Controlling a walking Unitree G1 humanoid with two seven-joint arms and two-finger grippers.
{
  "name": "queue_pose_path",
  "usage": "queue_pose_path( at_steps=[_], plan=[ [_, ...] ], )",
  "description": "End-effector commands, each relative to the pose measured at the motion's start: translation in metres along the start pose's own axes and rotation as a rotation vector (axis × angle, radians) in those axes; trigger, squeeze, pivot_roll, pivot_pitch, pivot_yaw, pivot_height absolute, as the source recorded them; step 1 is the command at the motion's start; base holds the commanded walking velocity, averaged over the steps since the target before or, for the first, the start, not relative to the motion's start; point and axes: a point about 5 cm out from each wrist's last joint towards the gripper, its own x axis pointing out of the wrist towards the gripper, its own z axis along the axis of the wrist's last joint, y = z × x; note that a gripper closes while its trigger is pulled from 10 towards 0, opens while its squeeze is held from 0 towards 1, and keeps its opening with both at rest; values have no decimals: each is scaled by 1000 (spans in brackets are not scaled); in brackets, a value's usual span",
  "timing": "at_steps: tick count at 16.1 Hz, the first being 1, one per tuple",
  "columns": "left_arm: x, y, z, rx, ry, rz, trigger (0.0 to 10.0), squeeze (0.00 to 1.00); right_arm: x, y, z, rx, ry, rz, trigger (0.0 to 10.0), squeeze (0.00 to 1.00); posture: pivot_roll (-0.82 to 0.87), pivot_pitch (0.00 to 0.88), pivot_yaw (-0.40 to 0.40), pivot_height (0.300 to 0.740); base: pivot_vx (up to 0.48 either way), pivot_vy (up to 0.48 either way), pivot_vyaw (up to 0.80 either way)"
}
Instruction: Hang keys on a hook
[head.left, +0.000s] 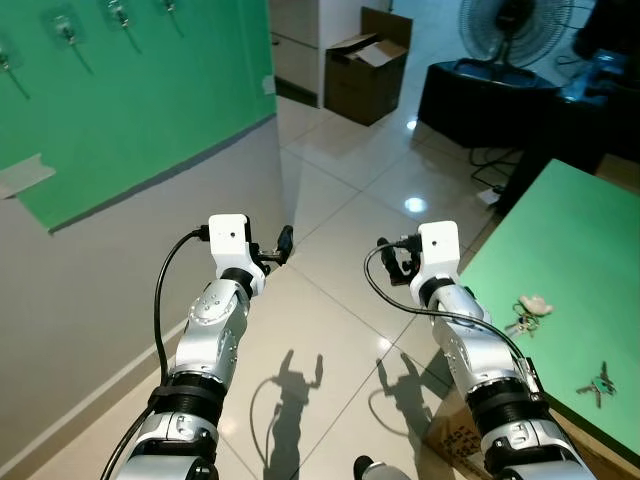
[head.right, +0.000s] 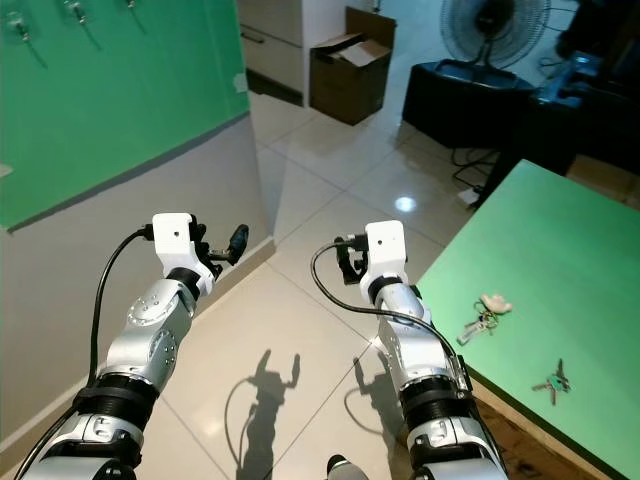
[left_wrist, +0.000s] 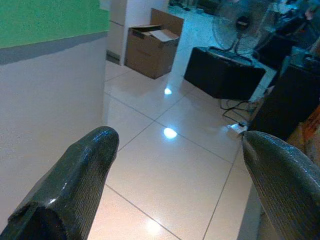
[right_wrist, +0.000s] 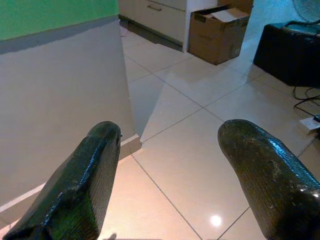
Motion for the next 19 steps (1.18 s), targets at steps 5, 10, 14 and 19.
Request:
queue_pose_path(
  at_steps=[5,10,14,19],
  plan=[
    [1,4,-1,13,23,-1,10000,0,4,4,-2,-4,23,12,10000,0,-81,0,47,740,0,0,-703],
    [-1,3,-2,29,18,-16,10000,0,5,5,-4,-3,31,17,10000,0,-77,0,45,740,0,0,-703],
    [-1,-1,-3,37,22,-32,10000,0,3,5,-7,-4,35,20,10000,0,-83,0,47,740,0,0,-705],
    [-1,-1,0,32,8,-38,10000,0,4,8,-7,-10,34,33,10000,0,-73,0,42,740,0,0,-701]
  ],
)
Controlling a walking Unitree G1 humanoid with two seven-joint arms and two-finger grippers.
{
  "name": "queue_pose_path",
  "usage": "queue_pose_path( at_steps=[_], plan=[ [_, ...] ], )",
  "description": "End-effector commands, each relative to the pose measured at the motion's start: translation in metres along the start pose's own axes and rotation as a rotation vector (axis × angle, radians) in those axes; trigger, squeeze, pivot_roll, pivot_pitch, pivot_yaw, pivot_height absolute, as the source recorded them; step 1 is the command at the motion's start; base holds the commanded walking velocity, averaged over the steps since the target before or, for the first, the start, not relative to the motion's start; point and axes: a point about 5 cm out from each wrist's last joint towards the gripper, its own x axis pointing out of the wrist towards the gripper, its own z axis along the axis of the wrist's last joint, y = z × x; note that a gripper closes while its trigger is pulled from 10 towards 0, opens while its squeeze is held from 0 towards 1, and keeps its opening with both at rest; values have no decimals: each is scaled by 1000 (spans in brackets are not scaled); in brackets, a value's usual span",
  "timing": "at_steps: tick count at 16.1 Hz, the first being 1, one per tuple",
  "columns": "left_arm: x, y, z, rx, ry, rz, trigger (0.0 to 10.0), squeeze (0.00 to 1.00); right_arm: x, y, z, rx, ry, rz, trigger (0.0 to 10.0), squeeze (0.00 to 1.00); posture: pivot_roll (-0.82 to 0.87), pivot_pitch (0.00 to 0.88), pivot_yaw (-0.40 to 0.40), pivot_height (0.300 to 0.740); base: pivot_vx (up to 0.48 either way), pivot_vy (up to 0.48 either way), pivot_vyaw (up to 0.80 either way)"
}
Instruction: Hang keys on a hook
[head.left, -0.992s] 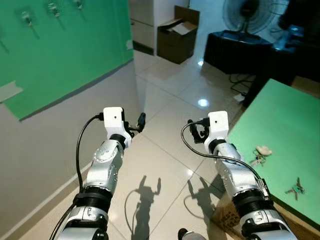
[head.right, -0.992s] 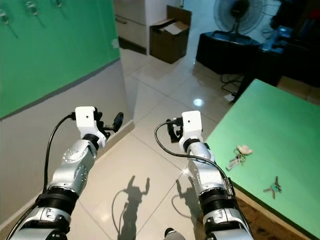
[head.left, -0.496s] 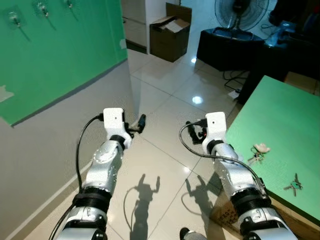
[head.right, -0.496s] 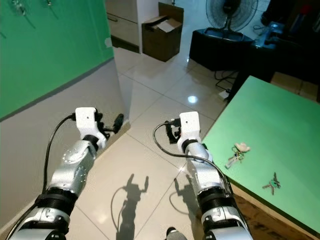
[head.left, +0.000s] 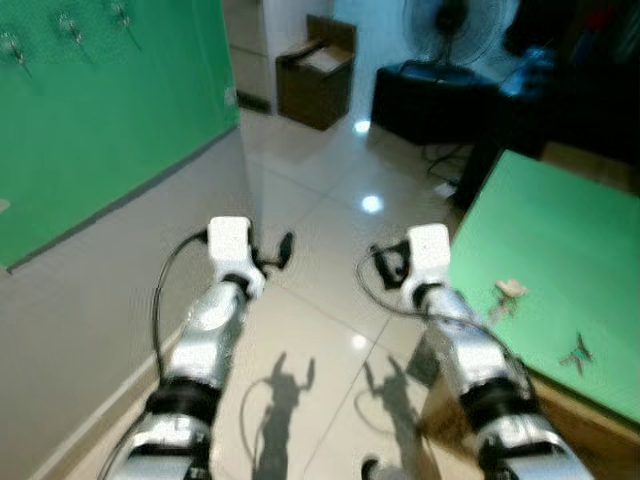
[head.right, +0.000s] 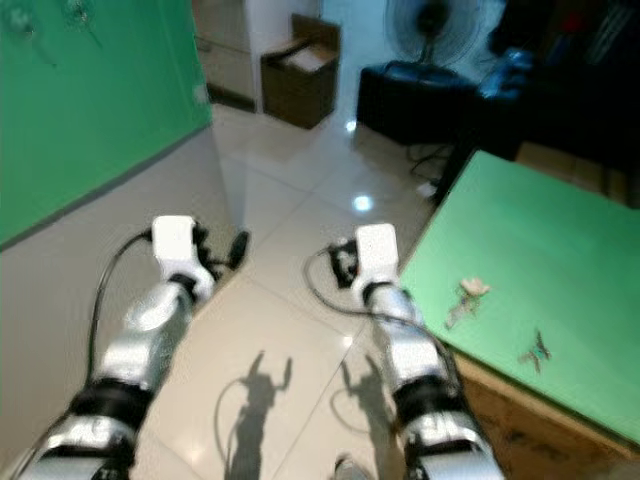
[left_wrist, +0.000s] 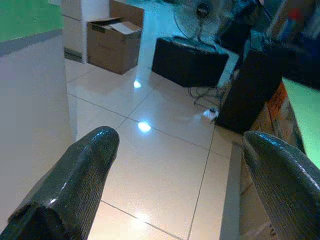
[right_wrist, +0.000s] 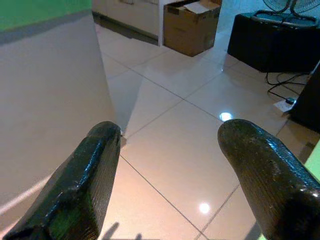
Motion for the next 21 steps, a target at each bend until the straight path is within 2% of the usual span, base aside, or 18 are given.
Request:
queue_pose_path(
  at_steps=[1,9,12,16,21],
  plan=[
    [3,-7,4,4,-15,-22,10000,0,0,-7,0,-11,5,-18,10000,0,-72,0,41,740,0,0,-706],
    [6,-6,7,23,-17,-18,10000,0,5,-7,2,6,2,-23,10000,0,-70,0,50,740,0,0,-702],
    [8,-10,7,27,-16,-29,10000,0,4,-10,4,-20,-26,-57,10000,0,-76,0,56,740,0,0,-700],
    [7,-8,7,38,-17,-36,10000,0,5,-5,5,-29,-37,-28,10000,0,-81,0,65,740,0,0,0],
    [7,-13,5,48,-17,-54,10000,0,3,-3,4,-47,-49,-13,10000,0,-88,0,69,740,0,-430,0]
  ],
)
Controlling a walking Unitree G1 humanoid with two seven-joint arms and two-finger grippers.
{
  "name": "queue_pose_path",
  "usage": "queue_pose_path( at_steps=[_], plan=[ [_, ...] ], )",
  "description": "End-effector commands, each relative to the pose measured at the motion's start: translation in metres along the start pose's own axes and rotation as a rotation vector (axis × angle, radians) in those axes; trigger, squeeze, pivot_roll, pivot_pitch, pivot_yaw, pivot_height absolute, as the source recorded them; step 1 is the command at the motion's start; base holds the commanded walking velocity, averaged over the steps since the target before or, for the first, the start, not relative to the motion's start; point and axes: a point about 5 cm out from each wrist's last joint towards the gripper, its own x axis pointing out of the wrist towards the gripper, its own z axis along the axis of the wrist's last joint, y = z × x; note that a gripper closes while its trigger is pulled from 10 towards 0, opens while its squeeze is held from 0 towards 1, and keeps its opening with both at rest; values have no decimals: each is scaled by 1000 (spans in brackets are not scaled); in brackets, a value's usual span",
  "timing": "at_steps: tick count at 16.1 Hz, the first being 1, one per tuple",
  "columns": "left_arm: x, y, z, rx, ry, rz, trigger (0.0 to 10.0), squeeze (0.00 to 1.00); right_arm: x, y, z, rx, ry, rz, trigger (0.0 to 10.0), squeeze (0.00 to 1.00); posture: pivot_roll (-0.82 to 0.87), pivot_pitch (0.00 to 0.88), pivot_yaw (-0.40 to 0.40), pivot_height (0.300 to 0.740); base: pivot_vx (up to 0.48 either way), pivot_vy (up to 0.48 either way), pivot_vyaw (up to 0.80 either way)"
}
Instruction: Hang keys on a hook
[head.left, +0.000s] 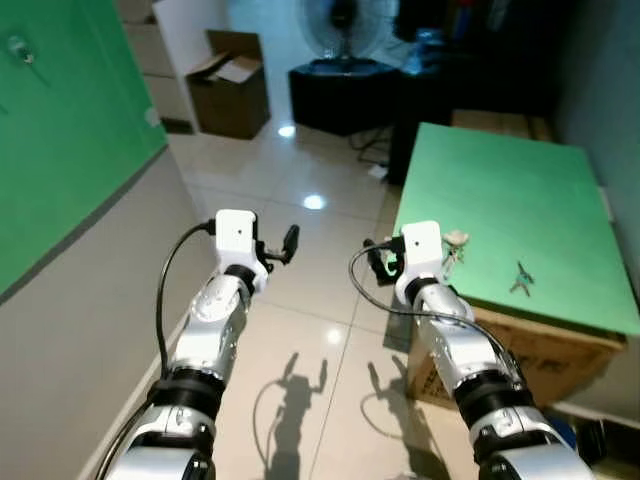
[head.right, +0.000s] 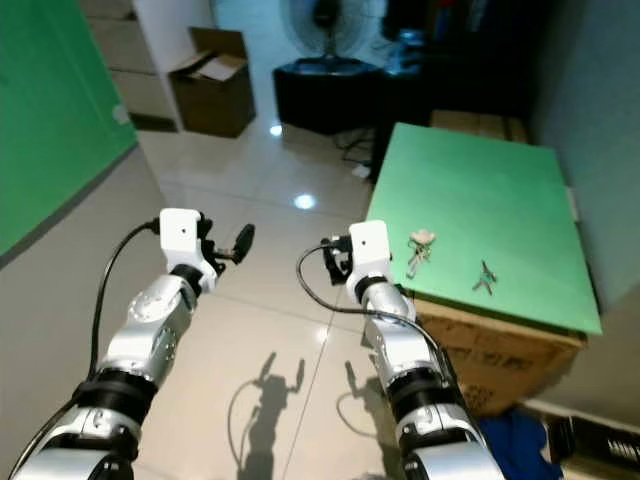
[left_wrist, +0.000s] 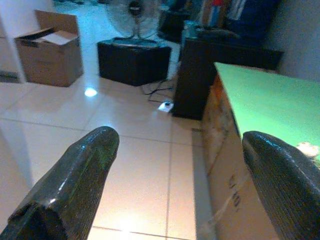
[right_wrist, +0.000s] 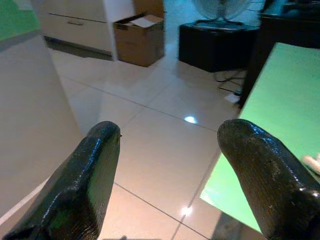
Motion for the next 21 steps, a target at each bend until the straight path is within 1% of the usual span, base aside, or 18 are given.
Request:
queue_pose_path(
  at_steps=[1,5,8,11,14,17,21],
  plan=[
    [1,-3,-2,12,5,-10,10000,0,-1,-5,2,-19,-17,-13,10000,0,-89,0,70,740,0,-424,0],
    [0,-4,-3,32,13,-19,10000,0,-2,-4,1,-24,-14,-5,10000,0,-91,0,70,740,298,-372,0],
    [0,0,-3,19,17,1,10000,0,-3,-2,3,-36,-31,-1,10000,0,-92,0,72,740,0,0,0],
    [0,2,-2,34,18,7,10000,0,-4,-2,2,-46,-33,-2,10000,0,-93,0,76,740,0,0,0],
    [-1,-5,-4,62,17,-34,10000,0,-6,-3,-1,-46,-26,-4,10000,0,-97,0,79,740,0,0,0],
    [-2,-9,-5,62,10,-50,10000,0,-7,-3,-2,-49,-22,-3,10000,0,-102,0,81,740,419,0,0],
    [-2,-9,-5,65,8,-55,10000,0,-7,-3,-2,-51,-20,-4,10000,0,-105,0,84,740,480,0,0]
  ],
)
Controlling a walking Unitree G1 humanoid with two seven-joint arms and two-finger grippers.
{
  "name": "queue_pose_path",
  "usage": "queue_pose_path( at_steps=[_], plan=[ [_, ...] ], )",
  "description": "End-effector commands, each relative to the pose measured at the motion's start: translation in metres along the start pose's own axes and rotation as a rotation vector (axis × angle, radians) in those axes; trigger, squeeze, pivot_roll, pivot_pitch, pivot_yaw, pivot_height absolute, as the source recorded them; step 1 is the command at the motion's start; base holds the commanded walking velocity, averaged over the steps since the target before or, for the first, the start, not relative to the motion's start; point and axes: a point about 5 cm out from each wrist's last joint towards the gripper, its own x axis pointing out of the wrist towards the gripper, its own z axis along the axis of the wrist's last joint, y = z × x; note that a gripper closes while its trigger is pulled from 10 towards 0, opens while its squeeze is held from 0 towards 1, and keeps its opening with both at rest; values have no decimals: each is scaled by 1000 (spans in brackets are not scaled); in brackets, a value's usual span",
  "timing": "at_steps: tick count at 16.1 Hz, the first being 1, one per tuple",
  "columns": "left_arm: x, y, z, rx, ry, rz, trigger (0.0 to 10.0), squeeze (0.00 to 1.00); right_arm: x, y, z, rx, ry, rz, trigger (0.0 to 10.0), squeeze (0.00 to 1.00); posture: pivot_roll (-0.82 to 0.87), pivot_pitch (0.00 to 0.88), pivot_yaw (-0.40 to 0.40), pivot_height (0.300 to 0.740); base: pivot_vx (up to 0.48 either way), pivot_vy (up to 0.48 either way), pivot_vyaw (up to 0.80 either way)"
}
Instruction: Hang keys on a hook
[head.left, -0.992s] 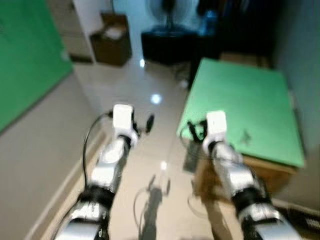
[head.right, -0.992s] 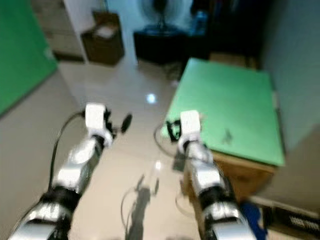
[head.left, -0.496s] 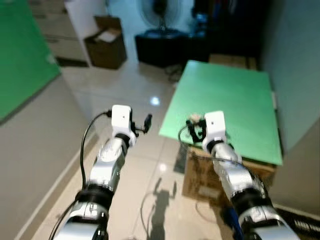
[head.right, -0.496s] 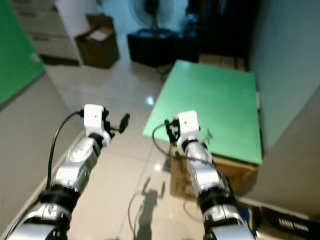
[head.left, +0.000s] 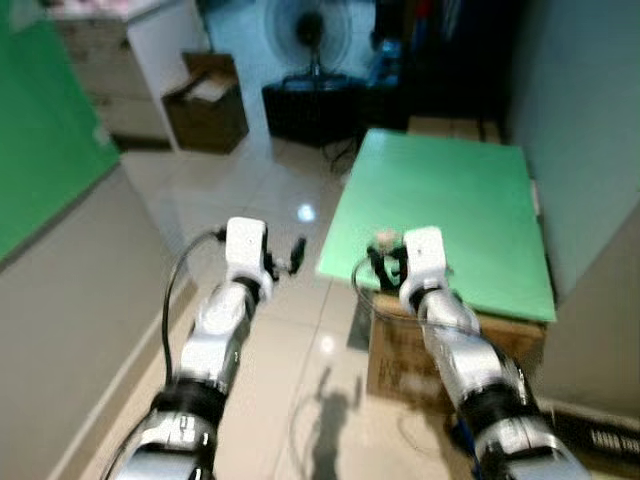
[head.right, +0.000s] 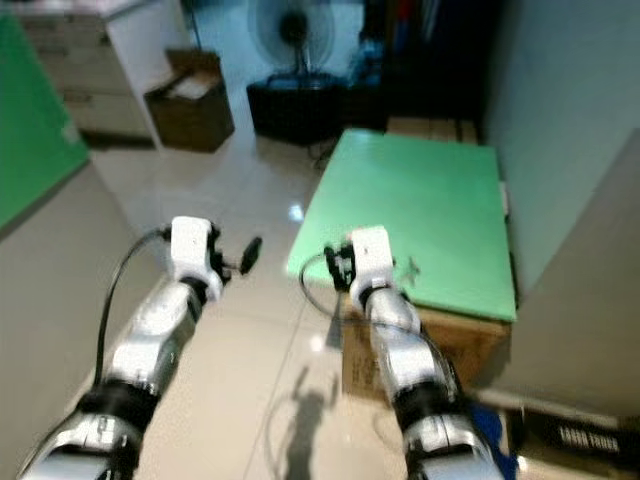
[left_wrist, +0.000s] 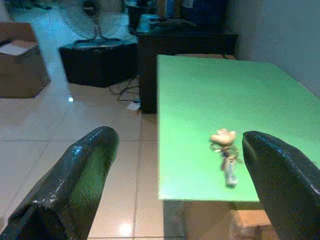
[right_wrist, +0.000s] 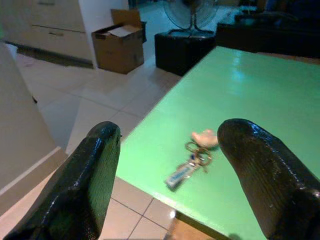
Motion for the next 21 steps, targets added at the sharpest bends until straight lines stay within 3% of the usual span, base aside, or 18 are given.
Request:
queue_pose_path(
  at_steps=[1,7,10,12,21],
  plan=[
    [1,4,6,22,-20,1,10000,0,3,3,7,-15,-21,8,10000,0,-106,0,84,740,480,0,0],
    [0,5,5,26,-10,5,10000,0,2,3,5,-27,-5,7,10000,0,-105,0,86,740,476,0,0],
    [-1,10,4,0,5,34,10000,0,1,-2,4,60,0,-41,10000,0,-105,0,89,740,0,-147,0],
    [0,10,6,24,1,30,10000,0,1,-5,0,77,35,-36,10000,0,-105,0,93,740,0,0,-516],
    [-2,13,6,33,1,29,10000,0,0,1,-3,55,47,-22,10000,0,-98,0,91,740,0,0,-608]
  ],
)
